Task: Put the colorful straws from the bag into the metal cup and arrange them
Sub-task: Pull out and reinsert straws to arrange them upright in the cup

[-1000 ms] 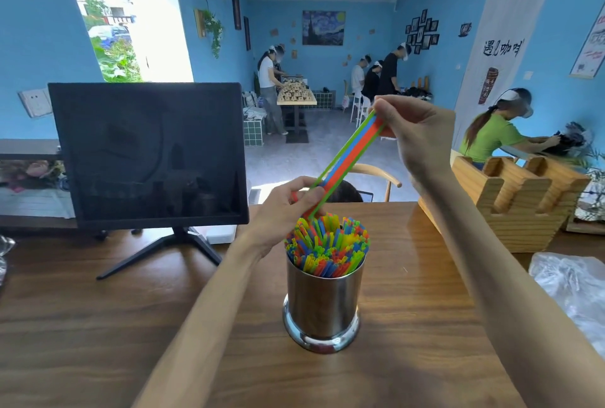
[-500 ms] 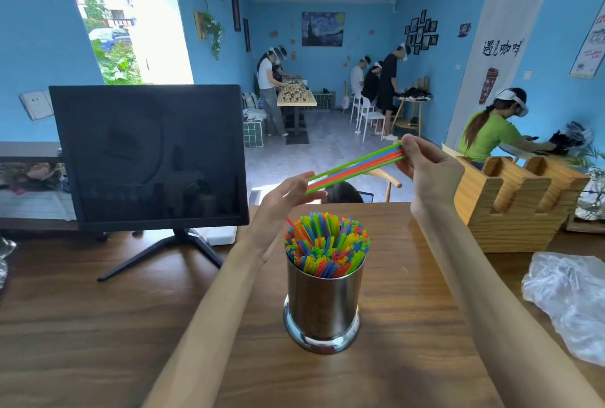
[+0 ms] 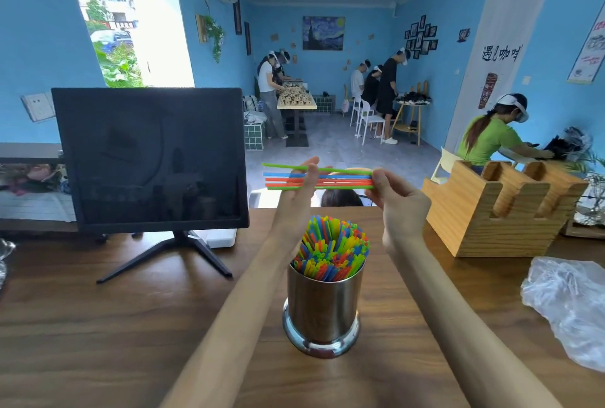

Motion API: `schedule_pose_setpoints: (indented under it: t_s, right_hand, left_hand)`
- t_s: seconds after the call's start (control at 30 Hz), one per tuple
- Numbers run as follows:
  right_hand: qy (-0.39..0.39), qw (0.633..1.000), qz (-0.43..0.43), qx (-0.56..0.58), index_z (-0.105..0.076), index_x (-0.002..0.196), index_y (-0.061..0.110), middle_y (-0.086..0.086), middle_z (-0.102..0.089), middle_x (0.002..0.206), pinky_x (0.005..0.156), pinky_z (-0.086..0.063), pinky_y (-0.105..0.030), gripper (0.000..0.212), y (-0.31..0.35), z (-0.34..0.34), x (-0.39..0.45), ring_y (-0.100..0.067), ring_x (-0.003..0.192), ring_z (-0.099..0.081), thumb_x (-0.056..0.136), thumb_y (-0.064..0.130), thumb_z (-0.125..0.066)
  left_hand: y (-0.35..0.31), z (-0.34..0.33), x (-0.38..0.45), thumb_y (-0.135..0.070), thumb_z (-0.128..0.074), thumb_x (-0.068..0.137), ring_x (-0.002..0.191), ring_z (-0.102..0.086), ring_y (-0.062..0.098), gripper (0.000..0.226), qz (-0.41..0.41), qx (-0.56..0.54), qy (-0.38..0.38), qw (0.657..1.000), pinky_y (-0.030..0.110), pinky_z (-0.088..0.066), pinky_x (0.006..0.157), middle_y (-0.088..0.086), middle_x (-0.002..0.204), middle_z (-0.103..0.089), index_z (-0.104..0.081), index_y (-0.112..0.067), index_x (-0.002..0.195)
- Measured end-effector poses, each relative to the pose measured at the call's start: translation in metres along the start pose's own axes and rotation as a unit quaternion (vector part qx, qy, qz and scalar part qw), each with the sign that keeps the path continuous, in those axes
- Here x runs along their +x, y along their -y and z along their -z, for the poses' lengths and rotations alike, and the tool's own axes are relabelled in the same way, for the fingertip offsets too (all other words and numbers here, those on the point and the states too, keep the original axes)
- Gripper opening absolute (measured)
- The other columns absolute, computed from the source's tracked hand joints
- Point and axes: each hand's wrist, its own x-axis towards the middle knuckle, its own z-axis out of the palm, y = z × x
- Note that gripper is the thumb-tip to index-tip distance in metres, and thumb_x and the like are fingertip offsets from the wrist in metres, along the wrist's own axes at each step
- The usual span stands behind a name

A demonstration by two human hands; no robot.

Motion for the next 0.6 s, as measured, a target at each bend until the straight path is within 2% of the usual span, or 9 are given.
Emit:
schedule_pose_setpoints:
  t_s: [0.1, 0.17, 0.27, 0.4, 0.47, 0.53, 0.6]
  right_hand:
    - [0.078, 0.995, 0.030, -0.051, -0.081, 0.083, 0.022, -0.002, -0.079, 0.082, 0.066, -0.058, -0.021, 0.010, -0.006, 0.002, -0.014, -0.014, 0.070, -0.073, 0.087, 0.013, -0.079]
    - [0.112, 0.986, 0.047, -0.112, -0.080, 0.085, 0.026, 0.000, -0.078, 0.079, 0.065, -0.056, -0.019, 0.012, -0.009, 0.003, -0.021, -0.010, 0.066, -0.071, 0.087, 0.014, -0.079]
    - [0.185, 0.956, 0.074, -0.213, -0.078, 0.083, 0.032, 0.009, -0.079, 0.082, 0.069, -0.054, -0.015, 0.015, -0.012, 0.002, -0.030, -0.004, 0.074, -0.073, 0.085, 0.018, -0.082]
    - [0.277, 0.900, 0.122, -0.315, -0.072, 0.082, 0.035, 0.022, -0.074, 0.078, 0.070, -0.049, -0.010, 0.017, -0.013, -0.004, -0.036, 0.002, 0.076, -0.070, 0.083, 0.024, -0.085]
    - [0.313, 0.875, 0.129, -0.346, -0.072, 0.089, 0.032, 0.023, -0.073, 0.081, 0.072, -0.047, -0.009, 0.013, -0.010, -0.006, -0.035, 0.003, 0.080, -0.069, 0.084, 0.030, -0.084]
    - [0.338, 0.860, 0.136, -0.357, -0.075, 0.102, 0.029, 0.024, -0.073, 0.087, 0.075, -0.045, -0.008, 0.020, -0.004, -0.009, -0.034, 0.003, 0.085, -0.068, 0.085, 0.037, -0.082]
    - [0.347, 0.859, 0.143, -0.350, -0.078, 0.107, 0.027, 0.020, -0.075, 0.088, 0.072, -0.043, -0.009, 0.022, 0.001, -0.015, -0.031, 0.001, 0.084, -0.067, 0.090, 0.041, -0.077]
  left_hand:
    - [-0.008, 0.003, 0.004, -0.032, -0.042, 0.110, 0.117, -0.069, 0.022, 0.029, -0.015, -0.121, -0.039, 0.992, 0.038, -0.052, 0.104, 0.006, 0.111, -0.078, -0.065, -0.016, 0.118]
    - [-0.016, 0.008, 0.007, -0.026, -0.037, 0.112, 0.108, -0.073, 0.025, 0.029, -0.030, -0.145, -0.036, 0.988, 0.037, -0.057, 0.095, 0.008, 0.104, -0.079, -0.064, -0.015, 0.111]
    - [-0.029, 0.011, 0.012, -0.026, -0.035, 0.112, 0.102, -0.075, 0.028, 0.029, -0.045, -0.160, -0.013, 0.986, 0.035, -0.059, 0.090, 0.010, 0.103, -0.079, -0.061, -0.013, 0.109]
    - [-0.042, 0.012, 0.016, -0.026, -0.035, 0.113, 0.100, -0.076, 0.033, 0.029, -0.057, -0.136, 0.036, 0.988, 0.036, -0.060, 0.085, 0.013, 0.101, -0.078, -0.059, -0.011, 0.112]
    - [-0.044, 0.014, 0.016, -0.026, -0.035, 0.113, 0.102, -0.075, 0.033, 0.031, -0.056, -0.107, 0.076, 0.990, 0.034, -0.060, 0.086, 0.014, 0.104, -0.078, -0.061, -0.011, 0.116]
    - [-0.044, 0.016, 0.017, -0.026, -0.035, 0.113, 0.110, -0.073, 0.030, 0.032, -0.052, -0.068, 0.123, 0.989, 0.033, -0.058, 0.092, 0.014, 0.110, -0.077, -0.064, -0.012, 0.119]
    - [-0.043, 0.017, 0.017, -0.027, -0.035, 0.113, 0.119, -0.069, 0.023, 0.034, -0.052, -0.017, 0.167, 0.985, 0.028, -0.053, 0.100, 0.009, 0.117, -0.076, -0.065, -0.015, 0.122]
